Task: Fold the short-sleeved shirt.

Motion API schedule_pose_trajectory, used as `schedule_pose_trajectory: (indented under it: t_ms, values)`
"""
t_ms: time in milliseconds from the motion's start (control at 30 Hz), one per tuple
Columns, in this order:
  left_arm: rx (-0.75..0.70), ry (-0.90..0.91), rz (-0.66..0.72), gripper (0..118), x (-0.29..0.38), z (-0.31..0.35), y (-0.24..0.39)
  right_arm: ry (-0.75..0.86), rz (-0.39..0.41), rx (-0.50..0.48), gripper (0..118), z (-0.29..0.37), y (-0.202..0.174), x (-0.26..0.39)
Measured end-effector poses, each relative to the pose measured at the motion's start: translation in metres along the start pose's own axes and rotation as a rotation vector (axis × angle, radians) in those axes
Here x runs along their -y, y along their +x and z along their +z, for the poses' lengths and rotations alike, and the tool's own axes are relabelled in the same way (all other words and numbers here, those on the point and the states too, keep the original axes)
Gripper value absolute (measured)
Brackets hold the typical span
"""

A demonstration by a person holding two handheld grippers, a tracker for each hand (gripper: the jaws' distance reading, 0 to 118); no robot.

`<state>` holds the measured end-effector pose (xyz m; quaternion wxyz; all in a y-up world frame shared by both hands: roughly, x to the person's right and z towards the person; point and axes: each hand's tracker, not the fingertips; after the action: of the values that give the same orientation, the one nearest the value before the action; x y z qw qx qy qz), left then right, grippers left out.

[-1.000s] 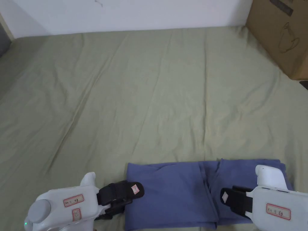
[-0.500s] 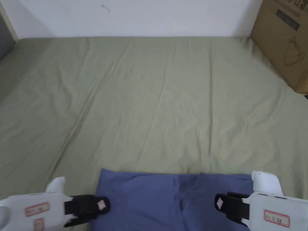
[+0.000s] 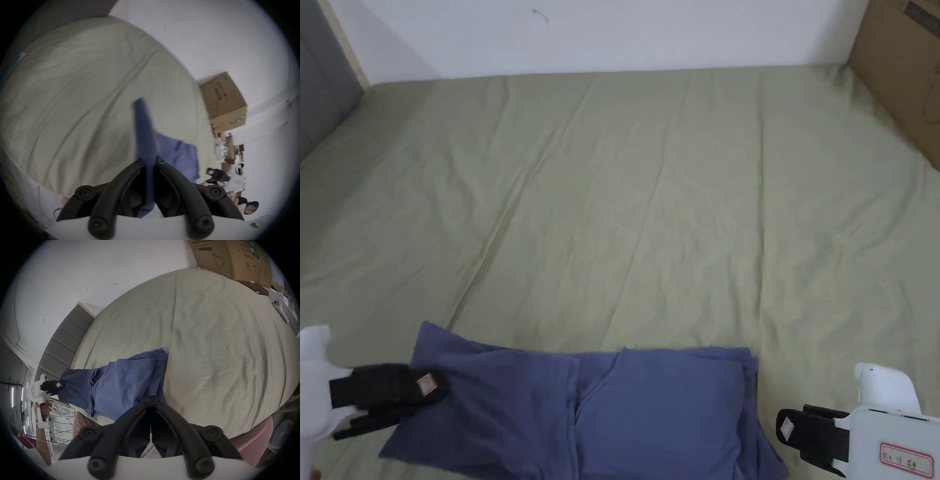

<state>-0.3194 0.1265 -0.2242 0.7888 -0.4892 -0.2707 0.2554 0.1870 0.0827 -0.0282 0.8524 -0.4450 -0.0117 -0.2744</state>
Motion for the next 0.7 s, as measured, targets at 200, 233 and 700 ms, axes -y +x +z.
schedule_pose_trajectory:
  t_ms: [200,233,700]
  values:
    - [0.168,-0.091,-0.216,8,0.015,-0.043,0.124,0.025,-0.013,0.002,0,0.011,0.013,0.0]
    - [0.179,-0.108,-0.242,8,0.016,-0.057,0.131,0.03,-0.02,0.004,0,0.013,0.017,0.0]
    - [0.178,-0.376,-0.328,105,0.073,-0.195,0.186,0.05,-0.142,0.039,0,0.034,0.067,0.016]
